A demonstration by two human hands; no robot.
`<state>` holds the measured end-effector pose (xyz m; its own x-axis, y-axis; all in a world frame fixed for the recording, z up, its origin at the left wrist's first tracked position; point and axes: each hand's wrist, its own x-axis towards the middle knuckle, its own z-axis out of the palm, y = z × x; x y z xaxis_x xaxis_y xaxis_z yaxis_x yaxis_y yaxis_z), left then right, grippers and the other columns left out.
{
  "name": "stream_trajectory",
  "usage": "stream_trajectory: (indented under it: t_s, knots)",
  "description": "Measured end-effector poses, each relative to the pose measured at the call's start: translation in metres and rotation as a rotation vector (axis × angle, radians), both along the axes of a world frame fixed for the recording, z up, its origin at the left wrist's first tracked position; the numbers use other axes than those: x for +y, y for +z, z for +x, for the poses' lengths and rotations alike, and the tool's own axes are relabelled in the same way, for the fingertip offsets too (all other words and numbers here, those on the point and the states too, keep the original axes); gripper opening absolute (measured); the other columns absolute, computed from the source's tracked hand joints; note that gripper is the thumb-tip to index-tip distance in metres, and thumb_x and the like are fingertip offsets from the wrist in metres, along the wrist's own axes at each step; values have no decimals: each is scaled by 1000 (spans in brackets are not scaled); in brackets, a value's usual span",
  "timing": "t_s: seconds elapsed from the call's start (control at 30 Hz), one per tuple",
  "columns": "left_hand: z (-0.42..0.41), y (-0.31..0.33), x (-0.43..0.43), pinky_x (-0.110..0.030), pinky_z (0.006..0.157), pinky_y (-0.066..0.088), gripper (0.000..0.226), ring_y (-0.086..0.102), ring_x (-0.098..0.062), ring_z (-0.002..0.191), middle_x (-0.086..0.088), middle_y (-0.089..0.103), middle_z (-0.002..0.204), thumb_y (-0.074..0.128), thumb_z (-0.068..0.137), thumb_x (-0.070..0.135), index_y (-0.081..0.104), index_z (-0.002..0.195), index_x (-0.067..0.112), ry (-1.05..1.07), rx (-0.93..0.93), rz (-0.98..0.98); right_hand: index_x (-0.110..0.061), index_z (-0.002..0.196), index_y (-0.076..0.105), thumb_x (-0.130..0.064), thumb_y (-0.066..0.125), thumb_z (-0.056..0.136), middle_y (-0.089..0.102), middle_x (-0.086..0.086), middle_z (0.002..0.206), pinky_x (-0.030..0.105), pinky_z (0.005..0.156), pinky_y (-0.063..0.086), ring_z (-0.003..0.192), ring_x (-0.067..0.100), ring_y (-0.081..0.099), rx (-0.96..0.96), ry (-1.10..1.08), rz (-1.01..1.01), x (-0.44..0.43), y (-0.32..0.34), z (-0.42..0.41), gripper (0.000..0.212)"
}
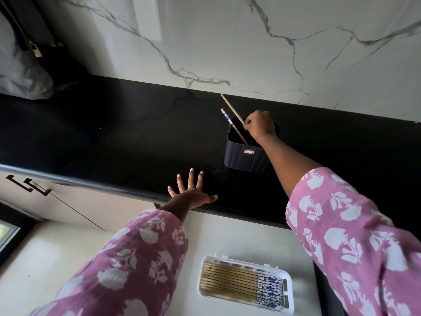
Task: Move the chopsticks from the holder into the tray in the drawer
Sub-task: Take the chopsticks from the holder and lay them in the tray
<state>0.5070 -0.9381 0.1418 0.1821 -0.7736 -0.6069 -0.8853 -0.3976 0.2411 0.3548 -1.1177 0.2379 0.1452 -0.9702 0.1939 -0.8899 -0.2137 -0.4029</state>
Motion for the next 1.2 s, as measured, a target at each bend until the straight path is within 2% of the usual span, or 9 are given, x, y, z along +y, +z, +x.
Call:
stream_trajectory:
  t_s: [0.17,0.23,0.47,0.57,0.67,0.8,0.97,1.03,1.2]
  knots:
    - [14,-7,4,-63,109,-6,94,-29,-32,140,13,-31,152,43,79,74,-16,145,41,44,-42,14,-1,91,74,-11,68,82,75,17,90,30,78,56,86,28,69,-214,34,-50,11,23,5,14]
    - [-12,-3,12,-64,109,-5,94,-28,-32,140,13,-30,152,42,79,74,-15,145,42,-36,-1,-10,0,91,74,-10,70,81,75,16,89,29,79,56,84,25,70,-257,-16,-140,45,51,-31,15]
    - [1,-7,3,-64,109,-5,91,-26,-33,141,12,-26,154,41,79,74,-11,146,41,14,-10,-34,0,92,74,-10,74,77,74,12,88,25,82,56,78,13,68,-659,-27,-193,58,92,-42,17]
    - [-3,-8,5,-64,109,-6,91,-26,-33,141,13,-26,154,41,80,74,-11,147,41,6,-5,-54,2,91,73,-7,73,77,71,9,81,22,76,58,71,12,67,-812,10,-184,84,102,-56,16]
    - [-4,-8,8,-64,109,-7,91,-27,-32,141,14,-27,154,40,79,75,-11,146,42,11,-11,-66,3,93,71,-4,72,78,69,1,73,14,65,55,61,0,65,-879,92,-111,110,98,-68,17]
    - [-4,-7,11,-63,109,-8,91,-27,-32,141,14,-28,153,40,79,75,-12,146,41,1,-26,-73,1,95,71,-2,73,76,69,-2,73,13,63,55,57,-4,65,-787,205,105,142,68,-82,19]
    - [-4,-9,9,-63,109,-7,90,-25,-32,141,14,-25,155,39,78,76,-9,147,42,-6,-30,-73,2,96,71,2,75,73,72,16,87,19,71,53,55,-7,61,-576,240,449,179,-7,-88,24]
    - [-3,-10,9,-63,109,-7,90,-25,-32,141,14,-24,155,39,78,76,-9,147,41,-2,-28,-76,-2,93,74,-4,78,72,74,16,90,13,68,48,56,-11,57,-405,258,527,195,-41,-87,21]
    - [-2,-11,7,-64,108,-7,91,-26,-33,141,13,-25,154,39,78,76,-11,146,42,-1,-27,-71,-7,85,76,-11,72,75,76,10,81,12,59,42,67,4,59,-25,385,659,244,-113,-85,11]
